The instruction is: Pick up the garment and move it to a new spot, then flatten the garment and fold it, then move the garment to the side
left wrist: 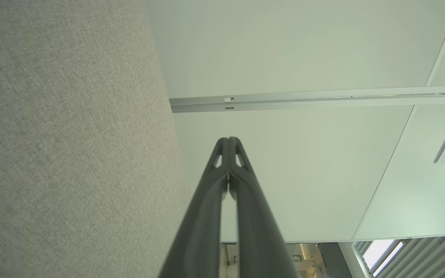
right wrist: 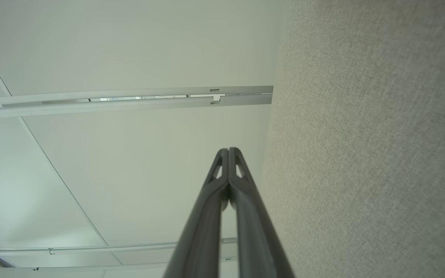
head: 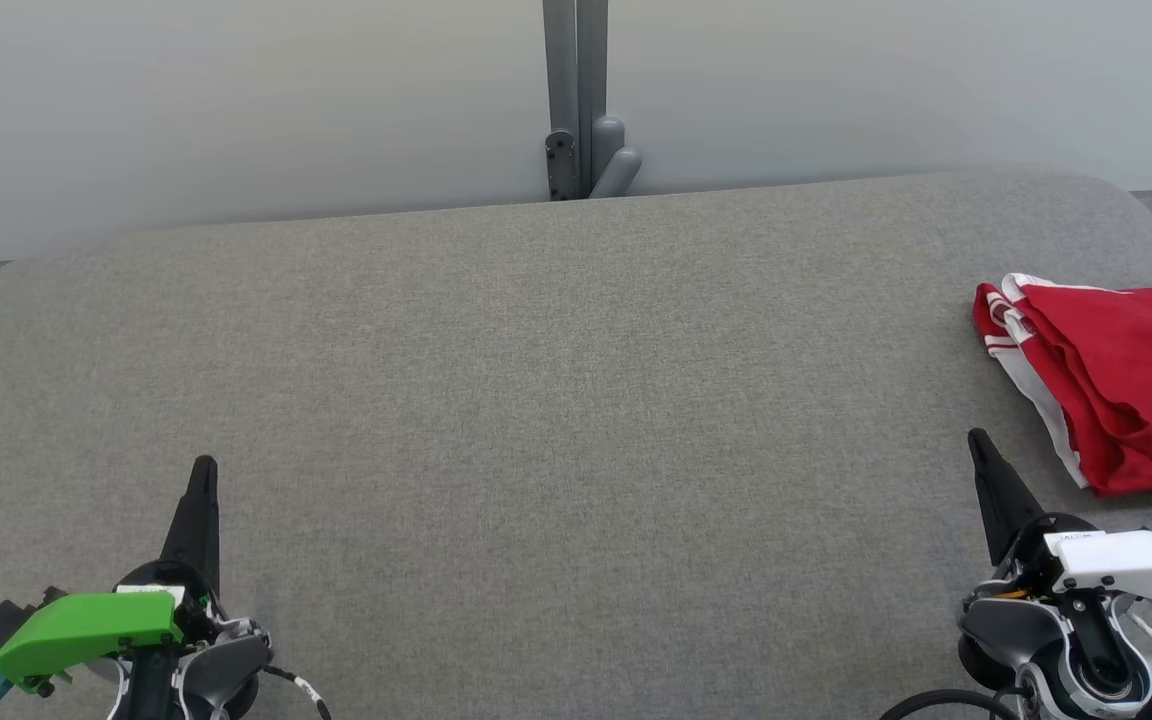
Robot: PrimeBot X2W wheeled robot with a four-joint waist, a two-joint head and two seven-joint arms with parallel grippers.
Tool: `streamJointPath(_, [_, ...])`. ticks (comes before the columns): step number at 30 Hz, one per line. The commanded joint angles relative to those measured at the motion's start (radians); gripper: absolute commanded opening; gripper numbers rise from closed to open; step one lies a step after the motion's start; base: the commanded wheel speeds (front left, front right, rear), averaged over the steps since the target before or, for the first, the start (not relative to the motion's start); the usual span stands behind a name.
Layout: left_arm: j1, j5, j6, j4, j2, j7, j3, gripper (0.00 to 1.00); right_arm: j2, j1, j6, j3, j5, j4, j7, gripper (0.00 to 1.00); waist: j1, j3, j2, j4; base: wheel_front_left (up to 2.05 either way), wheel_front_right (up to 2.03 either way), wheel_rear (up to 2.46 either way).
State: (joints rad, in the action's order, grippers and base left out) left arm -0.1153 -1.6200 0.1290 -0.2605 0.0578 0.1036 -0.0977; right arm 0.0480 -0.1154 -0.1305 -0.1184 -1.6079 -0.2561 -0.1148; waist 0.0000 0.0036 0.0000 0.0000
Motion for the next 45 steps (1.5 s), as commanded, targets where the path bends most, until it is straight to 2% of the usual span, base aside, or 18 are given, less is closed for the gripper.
streamJointPath(1, [-0.014, -0.004, 0.003, 0.003, 0.004, 0.001, -0.005, 0.00, 0.004, -0.011, 0.000, 0.001, -0.006, -0.002, -0.006, 0.00, 0.0000, 0.000, 0.0000, 0.000, 0.00, 0.00, 0.00])
streamJointPath(45, [-0.014, 0.005, 0.003, 0.003, -0.002, 0.006, -0.011, 0.00, 0.004, -0.011, 0.000, 0.001, -0.006, -0.002, -0.006, 0.00, 0.0000, 0.000, 0.0000, 0.000, 0.00, 0.00, 0.00])
